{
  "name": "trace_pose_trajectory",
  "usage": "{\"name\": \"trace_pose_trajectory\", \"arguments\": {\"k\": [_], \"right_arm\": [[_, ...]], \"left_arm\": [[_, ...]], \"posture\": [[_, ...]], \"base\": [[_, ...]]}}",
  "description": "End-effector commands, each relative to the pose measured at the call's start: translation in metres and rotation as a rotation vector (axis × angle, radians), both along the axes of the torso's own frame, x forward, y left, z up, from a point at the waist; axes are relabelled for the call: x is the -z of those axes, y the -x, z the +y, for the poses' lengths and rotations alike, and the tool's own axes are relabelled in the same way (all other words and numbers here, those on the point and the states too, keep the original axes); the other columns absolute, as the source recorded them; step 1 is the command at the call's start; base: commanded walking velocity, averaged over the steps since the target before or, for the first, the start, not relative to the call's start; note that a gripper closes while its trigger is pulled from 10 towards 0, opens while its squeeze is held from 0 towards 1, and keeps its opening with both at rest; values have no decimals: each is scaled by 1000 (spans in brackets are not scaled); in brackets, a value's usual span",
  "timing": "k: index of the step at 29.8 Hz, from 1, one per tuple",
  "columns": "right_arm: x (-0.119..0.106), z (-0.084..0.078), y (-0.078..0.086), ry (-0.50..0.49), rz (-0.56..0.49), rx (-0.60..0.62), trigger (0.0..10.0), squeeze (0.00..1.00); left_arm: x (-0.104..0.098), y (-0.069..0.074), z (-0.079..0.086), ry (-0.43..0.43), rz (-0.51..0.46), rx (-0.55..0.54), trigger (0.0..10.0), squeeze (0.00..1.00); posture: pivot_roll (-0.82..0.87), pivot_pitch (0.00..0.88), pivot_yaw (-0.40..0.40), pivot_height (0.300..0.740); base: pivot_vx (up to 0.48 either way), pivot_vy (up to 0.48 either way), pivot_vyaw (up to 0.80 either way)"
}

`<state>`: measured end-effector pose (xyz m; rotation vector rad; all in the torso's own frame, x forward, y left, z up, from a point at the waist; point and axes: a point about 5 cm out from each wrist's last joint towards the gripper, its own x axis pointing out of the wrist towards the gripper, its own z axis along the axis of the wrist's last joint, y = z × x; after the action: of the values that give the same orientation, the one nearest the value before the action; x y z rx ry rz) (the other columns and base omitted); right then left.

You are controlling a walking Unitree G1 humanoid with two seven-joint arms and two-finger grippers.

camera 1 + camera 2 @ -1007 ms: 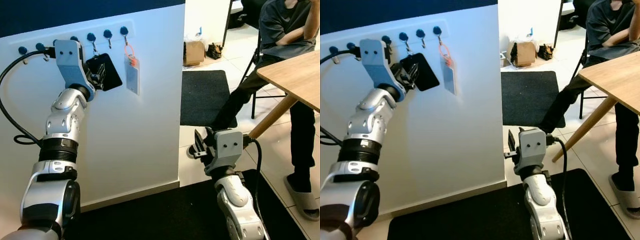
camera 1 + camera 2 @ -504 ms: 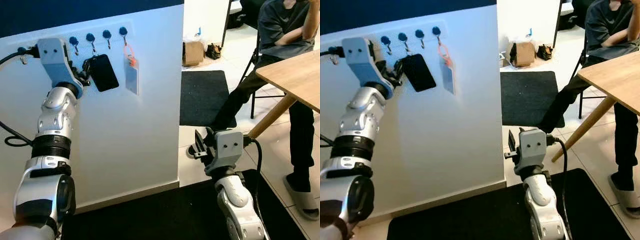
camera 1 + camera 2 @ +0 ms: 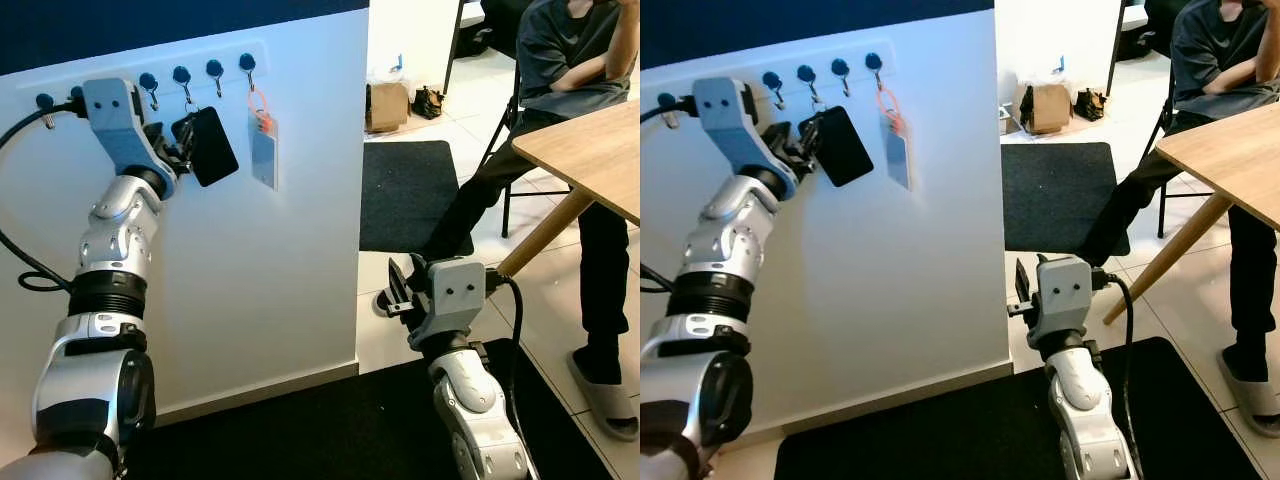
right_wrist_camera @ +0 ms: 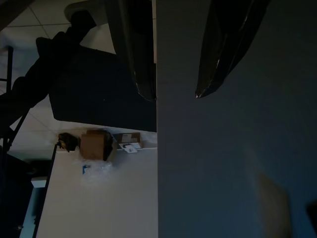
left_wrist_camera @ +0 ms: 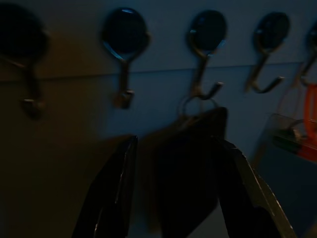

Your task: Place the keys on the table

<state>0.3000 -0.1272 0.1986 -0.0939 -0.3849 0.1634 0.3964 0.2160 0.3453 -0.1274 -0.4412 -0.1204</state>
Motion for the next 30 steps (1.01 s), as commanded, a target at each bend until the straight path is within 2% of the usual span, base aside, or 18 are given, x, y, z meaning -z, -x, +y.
{"name": "trace_pose_trajectory", "arguments": {"k": [1, 6, 7, 8, 9, 11, 12, 13, 14, 15, 17, 19, 20, 21, 22, 23, 29, 30], "right_arm": [[4, 3, 1, -5, 17, -9, 10000, 0], [4, 3, 1, -7, 18, -6, 10000, 0], [4, 3, 2, -7, 18, -5, 10000, 0], [4, 3, 2, -7, 18, -5, 10000, 0], [4, 3, 2, -7, 18, -6, 10000, 0], [4, 3, 2, -7, 19, -7, 10000, 0], [4, 3, 2, -7, 19, -8, 10000, 0], [4, 4, 1, -7, 19, -10, 10000, 0], [4, 4, 1, -7, 19, -11, 10000, 0], [4, 4, 1, -7, 19, -11, 10000, 0], [4, 4, 1, -7, 19, -12, 10000, 0], [4, 4, 0, -6, 19, -14, 10000, 0], [4, 4, 0, -6, 19, -14, 10000, 0], [4, 4, 0, -6, 20, -15, 10000, 0], [4, 4, 0, -6, 20, -15, 10000, 0], [4, 4, 0, -6, 20, -16, 10000, 0], [4, 5, 0, -5, 20, -16, 10000, 0], [4, 5, 0, -5, 20, -16, 10000, 0]], "left_arm": [[3, 0, -2, -3, 5, 12, 10000, 0], [3, 1, -2, -21, 4, 0, 10000, 0], [3, 1, -1, -23, 3, -4, 9255, 0], [3, 1, -1, -23, 3, -4, 9255, 0], [2, 1, 0, -21, 2, -12, 7961, 0], [2, 1, 0, -20, 2, -14, 7961, 0], [2, 1, 1, -17, 0, -19, 6863, 0], [1, 1, 3, -13, -3, -26, 4863, 0], [0, 2, 4, -11, -6, -31, 3608, 0], [0, 2, 4, -11, -6, -31, 3608, 0], [-1, 2, 4, -9, -8, -33, 2980, 0], [-1, 2, 5, -7, -11, -33, 1765, 0], [-1, 2, 5, -7, -11, -33, 1765, 0], [-2, 3, 5, -5, -13, -33, 824, 0], [-2, 3, 5, -5, -13, -33, 824, 0], [-2, 3, 5, -5, -15, -30, 0, 0], [-4, 5, 1, -2, -28, 0, 0, 0], [-6, 7, -2, 0, -36, 28, 2980, 0]], "posture": [[10, 244, 127, 740], [12, 245, 129, 740], [12, 245, 129, 740], [12, 245, 129, 740], [14, 244, 127, 740], [14, 244, 127, 740], [14, 244, 126, 740], [14, 244, 126, 740], [16, 244, 124, 740], [16, 244, 124, 740], [16, 244, 124, 740], [16, 243, 123, 740], [16, 243, 123, 740], [16, 243, 122, 740], [16, 243, 122, 740], [16, 243, 122, 740], [15, 242, 122, 740], [15, 242, 122, 740]], "base": [[0, 0, 0], [0, 0, 0], [0, 0, 0], [0, 0, 0], [0, 0, 0], [0, 0, 0], [0, 0, 0], [0, 0, 0], [0, 0, 0], [0, 0, 0], [0, 0, 0], [0, 0, 0], [0, 0, 0], [0, 0, 0], [0, 0, 0], [0, 0, 0], [0, 0, 0], [0, 0, 0]]}}
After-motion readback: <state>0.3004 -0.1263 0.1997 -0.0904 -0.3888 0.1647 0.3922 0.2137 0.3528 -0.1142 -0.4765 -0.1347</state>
